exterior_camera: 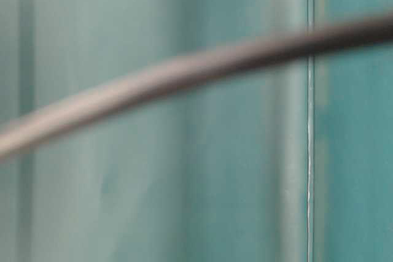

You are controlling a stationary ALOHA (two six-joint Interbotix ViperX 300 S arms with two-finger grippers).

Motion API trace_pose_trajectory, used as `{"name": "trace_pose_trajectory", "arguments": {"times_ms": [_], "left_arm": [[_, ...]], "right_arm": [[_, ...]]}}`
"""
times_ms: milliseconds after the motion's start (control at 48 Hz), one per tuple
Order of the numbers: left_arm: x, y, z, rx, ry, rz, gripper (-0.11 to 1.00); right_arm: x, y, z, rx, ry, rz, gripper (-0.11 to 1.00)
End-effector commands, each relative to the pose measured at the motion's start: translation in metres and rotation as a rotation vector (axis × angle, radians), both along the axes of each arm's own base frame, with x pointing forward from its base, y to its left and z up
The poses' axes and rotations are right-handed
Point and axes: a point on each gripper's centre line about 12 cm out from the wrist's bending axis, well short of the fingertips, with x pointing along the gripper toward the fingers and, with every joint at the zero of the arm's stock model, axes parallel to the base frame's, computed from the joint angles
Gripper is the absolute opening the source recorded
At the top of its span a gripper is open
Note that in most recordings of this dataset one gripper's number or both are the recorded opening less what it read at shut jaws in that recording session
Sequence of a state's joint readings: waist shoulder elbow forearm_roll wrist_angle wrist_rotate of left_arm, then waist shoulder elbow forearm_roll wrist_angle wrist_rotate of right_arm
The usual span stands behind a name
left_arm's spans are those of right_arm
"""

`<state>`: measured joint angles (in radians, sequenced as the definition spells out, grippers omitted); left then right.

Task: Insert the wire through the hole in the metal fitting marked with a red label.
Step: 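Align the wire tip with the red-ringed hole in the bracket, then push the wire through the bracket hole with the right gripper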

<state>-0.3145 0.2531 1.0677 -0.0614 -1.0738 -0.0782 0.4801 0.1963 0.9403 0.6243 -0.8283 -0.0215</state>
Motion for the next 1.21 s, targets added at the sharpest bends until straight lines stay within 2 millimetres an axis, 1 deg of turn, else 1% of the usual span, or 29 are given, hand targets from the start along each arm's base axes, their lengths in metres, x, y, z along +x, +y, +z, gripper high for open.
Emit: {"name": "trace_pose_trajectory", "arguments": {"times_ms": [0, 771, 1187], "left_arm": [[0.003, -0.002, 0.006, -0.007, -0.027, -0.003, 0.59], [0.006, -0.003, 0.006, -0.005, -0.018, -0.005, 0.59], [0.007, -0.004, 0.007, -0.005, -0.022, -0.006, 0.59]], "right_arm": [[0.005, 0.003, 0.006, 0.010, -0.025, 0.000, -0.01], [0.009, 0.005, 0.007, 0.003, -0.045, -0.003, -0.01], [0.016, 0.004, 0.004, 0.000, -0.048, -0.013, -0.01]]}}
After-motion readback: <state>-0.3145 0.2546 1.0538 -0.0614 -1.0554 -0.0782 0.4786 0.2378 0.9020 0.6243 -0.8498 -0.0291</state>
